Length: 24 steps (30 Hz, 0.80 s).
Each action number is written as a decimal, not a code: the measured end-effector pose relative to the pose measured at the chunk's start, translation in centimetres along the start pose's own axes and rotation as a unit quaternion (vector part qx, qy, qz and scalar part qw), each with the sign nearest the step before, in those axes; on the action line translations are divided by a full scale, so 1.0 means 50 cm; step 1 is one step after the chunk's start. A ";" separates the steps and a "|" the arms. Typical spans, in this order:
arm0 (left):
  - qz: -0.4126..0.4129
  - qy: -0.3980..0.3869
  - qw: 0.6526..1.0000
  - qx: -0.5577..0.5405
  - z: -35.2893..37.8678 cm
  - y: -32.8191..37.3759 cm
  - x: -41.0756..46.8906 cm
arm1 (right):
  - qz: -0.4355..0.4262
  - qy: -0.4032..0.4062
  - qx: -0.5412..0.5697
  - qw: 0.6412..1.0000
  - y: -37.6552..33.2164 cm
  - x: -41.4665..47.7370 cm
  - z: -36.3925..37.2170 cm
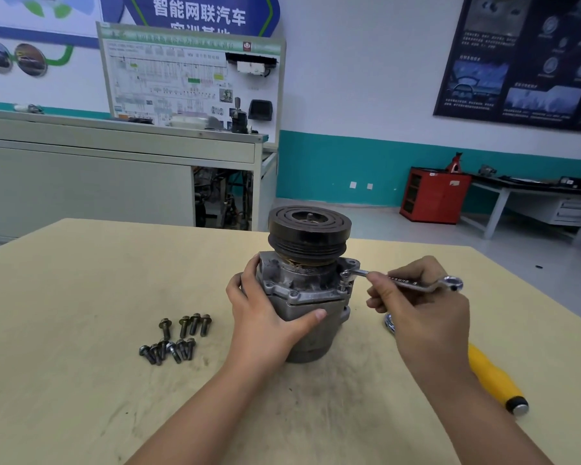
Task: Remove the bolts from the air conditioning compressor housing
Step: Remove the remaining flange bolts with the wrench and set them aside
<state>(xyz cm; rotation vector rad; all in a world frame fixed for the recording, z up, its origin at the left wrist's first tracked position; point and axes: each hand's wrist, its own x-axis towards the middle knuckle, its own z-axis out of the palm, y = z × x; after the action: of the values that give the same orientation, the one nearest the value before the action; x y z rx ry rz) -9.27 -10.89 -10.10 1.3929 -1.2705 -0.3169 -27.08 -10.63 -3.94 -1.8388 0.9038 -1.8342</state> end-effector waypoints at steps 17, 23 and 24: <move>-0.002 0.000 1.000 0.000 0.000 0.001 -0.001 | 0.113 -0.087 0.042 0.989 -0.017 0.011 -0.037; -0.006 -0.003 1.000 -0.005 -0.002 0.002 -0.002 | 0.209 -0.106 0.131 0.963 0.027 0.053 -0.055; -0.005 -0.003 1.000 -0.004 -0.001 0.002 -0.002 | 0.228 -0.101 0.160 0.955 0.034 0.059 -0.052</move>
<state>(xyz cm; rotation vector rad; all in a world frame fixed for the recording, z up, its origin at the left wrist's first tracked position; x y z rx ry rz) -9.30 -10.75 -10.02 1.3929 -1.2663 -0.3345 -30.11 -13.39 -2.77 -1.4388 0.8148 -1.3841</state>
